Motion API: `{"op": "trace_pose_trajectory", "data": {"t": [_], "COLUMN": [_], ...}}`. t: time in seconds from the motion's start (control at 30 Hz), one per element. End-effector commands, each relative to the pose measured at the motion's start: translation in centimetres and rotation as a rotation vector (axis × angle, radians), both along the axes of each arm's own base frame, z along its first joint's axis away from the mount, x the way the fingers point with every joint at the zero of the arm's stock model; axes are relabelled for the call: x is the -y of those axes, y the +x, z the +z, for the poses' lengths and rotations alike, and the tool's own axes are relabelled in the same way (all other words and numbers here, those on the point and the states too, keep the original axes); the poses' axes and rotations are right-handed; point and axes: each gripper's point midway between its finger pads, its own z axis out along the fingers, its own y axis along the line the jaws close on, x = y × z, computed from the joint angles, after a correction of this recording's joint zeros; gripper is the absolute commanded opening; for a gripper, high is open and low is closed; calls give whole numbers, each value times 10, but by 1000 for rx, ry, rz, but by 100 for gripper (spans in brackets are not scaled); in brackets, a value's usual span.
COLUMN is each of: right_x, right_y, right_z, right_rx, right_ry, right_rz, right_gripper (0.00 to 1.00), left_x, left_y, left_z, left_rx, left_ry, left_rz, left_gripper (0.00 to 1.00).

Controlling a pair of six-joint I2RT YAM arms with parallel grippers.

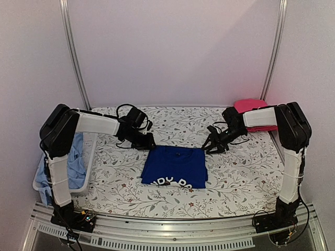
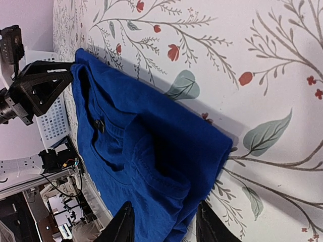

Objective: Fold and stack the mixed laundry pile
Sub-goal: Adjust the square-folded T-shirt at the center of the board.

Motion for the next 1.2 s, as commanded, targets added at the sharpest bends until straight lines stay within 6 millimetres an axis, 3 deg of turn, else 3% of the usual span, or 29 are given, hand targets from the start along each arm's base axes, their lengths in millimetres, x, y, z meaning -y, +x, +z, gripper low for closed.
{"op": "trace_pose_trajectory", "data": {"t": [0.0,0.2,0.33,0.53,0.67,0.87,0.97,1.17], "right_x": [-6,-7,-10,-15,-14,-12,-12,-17], "right_y": [5,6,12,21,30,38,34,23], "right_z": [-6,-15,-4,17,31,19,11,4], "right_rx": [-2,-21,2,41,101,99,75,45], "right_ry": [7,-1,12,38,21,-19,-24,-4], "right_rz": [6,8,3,1,-7,-12,-2,36], "right_gripper": [40,31,22,0,0,0,24,31], "left_x": [-1,4,6,-3,-16,-18,-13,-12], "left_y": [6,10,13,17,24,35,35,31], "left_z": [-2,-1,12,36,47,33,23,9], "left_rx": [3,6,37,100,144,123,97,72], "left_ry": [1,-11,-27,-8,22,23,11,3], "left_rz": [-12,-26,-26,-13,14,18,8,5], "left_gripper": [27,17,1,0,0,0,0,0]}}
